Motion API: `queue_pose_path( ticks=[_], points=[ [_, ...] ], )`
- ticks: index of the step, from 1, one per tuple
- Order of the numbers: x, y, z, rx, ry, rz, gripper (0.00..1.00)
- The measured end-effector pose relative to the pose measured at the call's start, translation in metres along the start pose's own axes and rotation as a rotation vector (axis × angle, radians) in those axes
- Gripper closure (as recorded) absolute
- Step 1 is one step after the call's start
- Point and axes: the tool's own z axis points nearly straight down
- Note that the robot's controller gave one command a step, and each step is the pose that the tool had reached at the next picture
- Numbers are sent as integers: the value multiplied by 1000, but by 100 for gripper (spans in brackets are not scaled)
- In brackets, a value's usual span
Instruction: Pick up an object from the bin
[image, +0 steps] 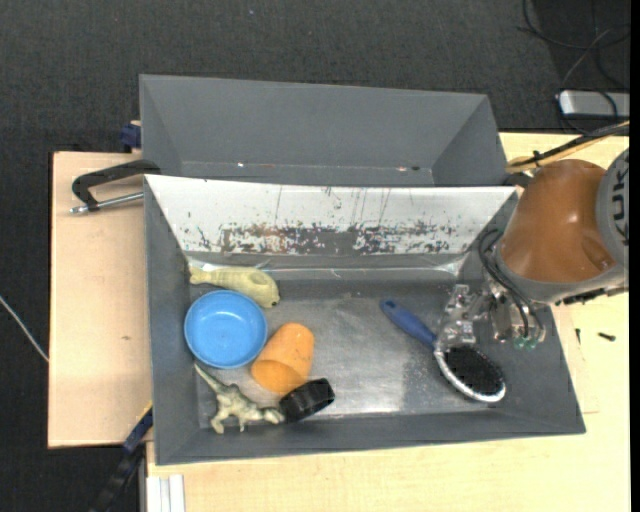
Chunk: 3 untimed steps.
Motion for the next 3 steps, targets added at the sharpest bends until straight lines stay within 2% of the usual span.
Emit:
queue_pose_path(
  ticks=[1, 2, 3],
  points=[
    [3, 0, 3, -1, 10, 0, 0],
    [8, 22, 38, 0, 13, 227, 0],
    [6, 22, 36, 0, 8, 228, 100]
  ],
)
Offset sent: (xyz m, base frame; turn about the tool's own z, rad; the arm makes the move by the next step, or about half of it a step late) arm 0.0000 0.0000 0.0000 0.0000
